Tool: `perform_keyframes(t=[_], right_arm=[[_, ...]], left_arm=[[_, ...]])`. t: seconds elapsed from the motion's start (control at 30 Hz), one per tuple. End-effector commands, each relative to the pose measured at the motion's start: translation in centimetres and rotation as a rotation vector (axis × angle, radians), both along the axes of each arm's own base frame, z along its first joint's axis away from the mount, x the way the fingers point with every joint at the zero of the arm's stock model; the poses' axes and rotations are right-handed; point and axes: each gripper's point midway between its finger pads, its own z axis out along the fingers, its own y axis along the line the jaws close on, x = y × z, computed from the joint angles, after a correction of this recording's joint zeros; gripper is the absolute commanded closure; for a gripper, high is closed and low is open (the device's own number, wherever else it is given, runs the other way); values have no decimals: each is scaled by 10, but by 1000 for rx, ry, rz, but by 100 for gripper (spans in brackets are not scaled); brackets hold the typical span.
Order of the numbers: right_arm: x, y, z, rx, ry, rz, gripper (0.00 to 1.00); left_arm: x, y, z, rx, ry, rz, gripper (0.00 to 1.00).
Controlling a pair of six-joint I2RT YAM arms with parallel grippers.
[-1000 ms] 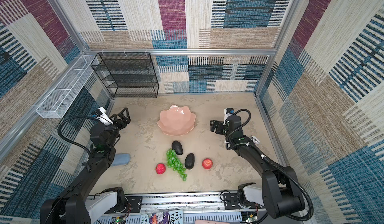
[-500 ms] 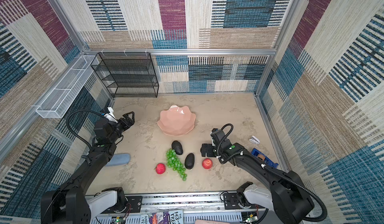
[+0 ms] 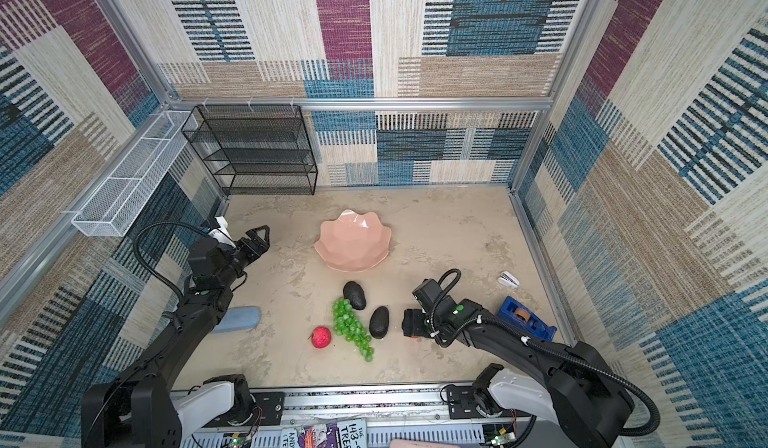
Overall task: Place and organize the fake fruits in the fruit bowl
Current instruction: 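Grasp the nearer red apple with the right gripper while the left arm advances, then carry the red apple into the pink bowl and release it with the right gripper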
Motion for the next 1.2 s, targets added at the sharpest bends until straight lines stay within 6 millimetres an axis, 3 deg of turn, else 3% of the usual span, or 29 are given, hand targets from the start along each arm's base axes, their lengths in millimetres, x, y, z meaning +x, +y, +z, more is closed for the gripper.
perform_keyframes(t=[0.0, 0.1, 0.17, 0.33, 0.43, 0.5, 0.6, 0.7, 0.87, 1.17], right_arm=[[4, 6, 0, 32, -9, -36, 31], [9, 6, 4, 27, -34, -47, 42], [18, 3, 12, 3, -72, -58, 44], [60, 9, 59, -49, -250, -52, 49], [107, 31, 95, -68, -398, -24, 50], [141, 57, 115, -81, -468, 32, 50], [187, 99, 128, -81, -537, 145, 51], [225, 135, 119, -119, -539, 261, 53], [271, 170, 93, -135, -517, 371, 55], [311, 178, 55, -166, -477, 401, 54]], left_arm=[[-1, 1, 1, -14, -2, 11, 11], [-2, 2, 0, -20, 2, 16, 11], [-3, 2, -1, -22, 9, 19, 11], [-6, 2, -7, -41, 34, 23, 12], [-8, 3, -13, -60, 67, 35, 13], [-10, 3, -19, -64, 110, 43, 13], [-16, -2, -26, -86, 153, 20, 14], [-25, -11, -30, -104, 191, -24, 14], [-46, -20, -37, -85, 305, -83, 15], [-94, -44, -57, -119, 444, -186, 17]])
